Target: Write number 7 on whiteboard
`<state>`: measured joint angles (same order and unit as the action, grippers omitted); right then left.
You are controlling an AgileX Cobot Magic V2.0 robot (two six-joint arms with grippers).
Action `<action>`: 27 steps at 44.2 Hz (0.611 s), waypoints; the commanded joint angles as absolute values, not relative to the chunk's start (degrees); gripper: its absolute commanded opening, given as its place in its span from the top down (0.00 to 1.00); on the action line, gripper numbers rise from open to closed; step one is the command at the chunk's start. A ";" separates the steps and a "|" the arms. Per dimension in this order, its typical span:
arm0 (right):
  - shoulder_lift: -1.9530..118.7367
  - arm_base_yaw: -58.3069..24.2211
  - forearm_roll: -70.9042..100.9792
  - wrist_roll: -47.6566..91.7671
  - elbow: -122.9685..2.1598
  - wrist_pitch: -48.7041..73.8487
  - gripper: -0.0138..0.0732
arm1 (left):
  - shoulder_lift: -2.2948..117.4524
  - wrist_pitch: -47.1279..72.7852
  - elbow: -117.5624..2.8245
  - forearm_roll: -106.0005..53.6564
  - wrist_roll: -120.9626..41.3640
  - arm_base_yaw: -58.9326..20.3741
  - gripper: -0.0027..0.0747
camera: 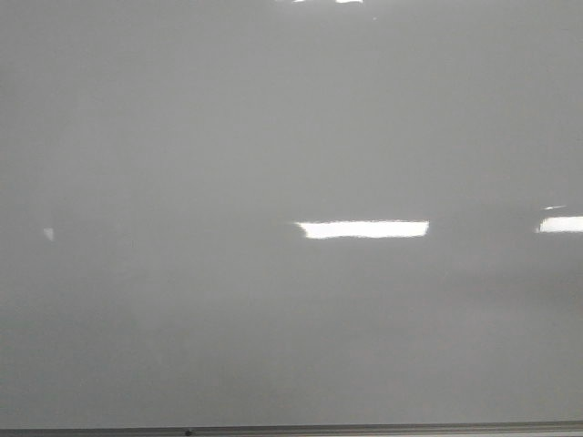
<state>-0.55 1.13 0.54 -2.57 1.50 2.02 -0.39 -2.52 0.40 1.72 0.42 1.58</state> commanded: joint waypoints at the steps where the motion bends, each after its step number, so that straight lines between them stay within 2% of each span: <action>1: -1.62 1.54 0.49 -2.43 1.40 -2.86 0.92 | -1.13 -7.74 1.16 1.60 0.78 1.62 0.99; 16: -1.62 1.43 0.49 -2.43 -1.11 -1.78 0.92 | -1.13 -10.49 -0.27 1.41 0.93 1.62 0.99; 27: 2.23 1.43 0.49 -2.38 -12.61 9.24 0.92 | -0.35 4.37 -13.23 1.26 0.93 1.62 0.99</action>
<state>-0.25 1.13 0.54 -2.57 -6.92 9.61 -0.39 4.12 -7.36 1.72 0.42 1.58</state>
